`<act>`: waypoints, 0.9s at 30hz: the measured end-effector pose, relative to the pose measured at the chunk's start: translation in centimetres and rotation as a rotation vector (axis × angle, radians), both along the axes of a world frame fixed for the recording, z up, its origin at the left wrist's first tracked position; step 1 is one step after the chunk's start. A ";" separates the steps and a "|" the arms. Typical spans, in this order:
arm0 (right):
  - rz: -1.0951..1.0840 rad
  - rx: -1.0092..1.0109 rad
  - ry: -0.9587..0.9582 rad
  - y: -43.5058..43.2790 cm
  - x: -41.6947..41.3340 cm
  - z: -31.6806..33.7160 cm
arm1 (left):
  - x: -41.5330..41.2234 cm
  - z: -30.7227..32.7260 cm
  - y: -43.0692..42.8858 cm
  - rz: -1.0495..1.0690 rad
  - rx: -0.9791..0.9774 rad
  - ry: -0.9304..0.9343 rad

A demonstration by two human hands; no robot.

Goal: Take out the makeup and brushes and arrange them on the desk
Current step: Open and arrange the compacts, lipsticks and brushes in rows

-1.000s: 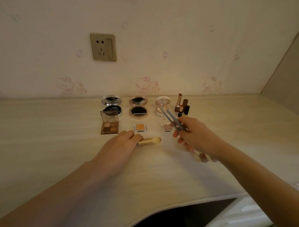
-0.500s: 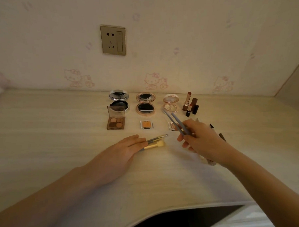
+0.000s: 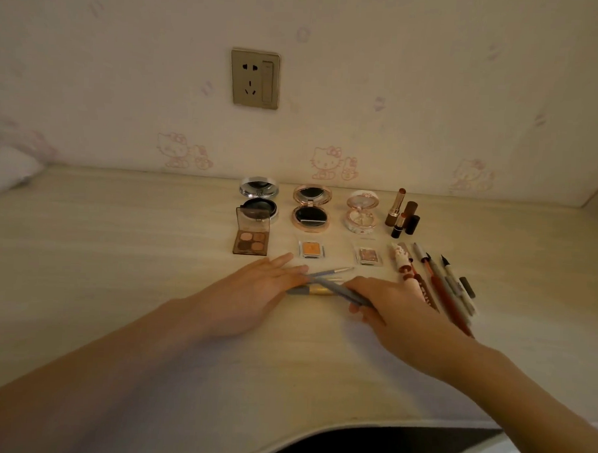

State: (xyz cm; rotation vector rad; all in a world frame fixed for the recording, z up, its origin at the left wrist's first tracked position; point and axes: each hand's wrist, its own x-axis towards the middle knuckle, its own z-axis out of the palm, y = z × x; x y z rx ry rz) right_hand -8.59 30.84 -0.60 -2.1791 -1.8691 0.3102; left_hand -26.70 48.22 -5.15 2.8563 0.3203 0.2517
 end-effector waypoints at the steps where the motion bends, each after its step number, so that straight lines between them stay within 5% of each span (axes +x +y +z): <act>1: 0.024 0.008 -0.058 0.1 -0.1 -0.3 | -0.2 0.1 0.2 0.012 -0.016 -0.012; 11: 0.277 0.089 -0.492 0.2 -1.9 -2.2 | -2.2 0.1 1.8 0.070 -0.030 -0.147; 27: 0.290 0.239 -0.338 -2.3 -3.5 -2.5 | -2.0 0.7 0.9 0.046 -0.093 -0.154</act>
